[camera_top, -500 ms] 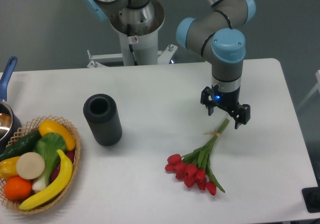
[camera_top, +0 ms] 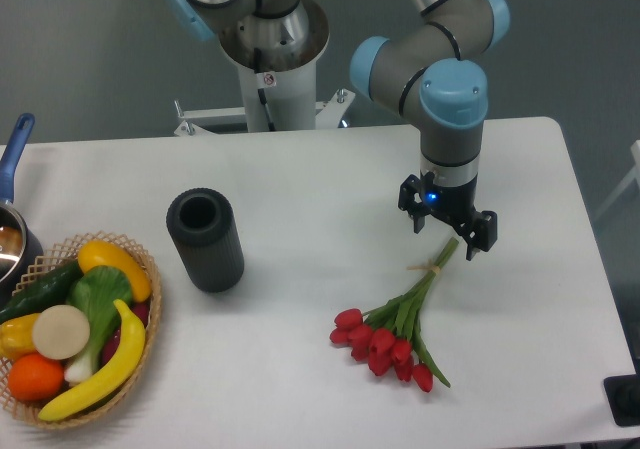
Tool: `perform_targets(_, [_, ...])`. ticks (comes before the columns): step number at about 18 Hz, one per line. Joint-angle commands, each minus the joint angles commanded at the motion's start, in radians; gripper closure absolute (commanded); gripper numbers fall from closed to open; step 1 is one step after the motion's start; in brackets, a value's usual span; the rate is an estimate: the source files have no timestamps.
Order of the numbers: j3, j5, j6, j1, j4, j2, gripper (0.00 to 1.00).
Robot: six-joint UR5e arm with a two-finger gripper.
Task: Pick up the flowers from the table
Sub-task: 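Lower the gripper onto the green tulip stems above the blooms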
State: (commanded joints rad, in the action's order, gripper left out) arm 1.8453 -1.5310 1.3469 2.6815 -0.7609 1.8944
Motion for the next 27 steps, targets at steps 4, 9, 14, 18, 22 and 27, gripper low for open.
perform_targets(4, [-0.004,-0.008,-0.045,-0.032,0.021,0.041,0.00])
perform_targets(9, [-0.032,-0.034,-0.098,-0.075,0.026,0.107,0.00])
perform_targets(14, [-0.076,-0.070,-0.156,-0.101,0.028,0.164,0.00])
perform_targets(18, [-0.106,-0.112,-0.196,-0.130,0.028,0.195,0.00])
perform_targets(22, [-0.110,-0.110,-0.198,-0.132,0.031,0.210,0.00])
perform_targets(27, [-0.147,-0.109,-0.196,-0.150,0.032,0.248,0.00])
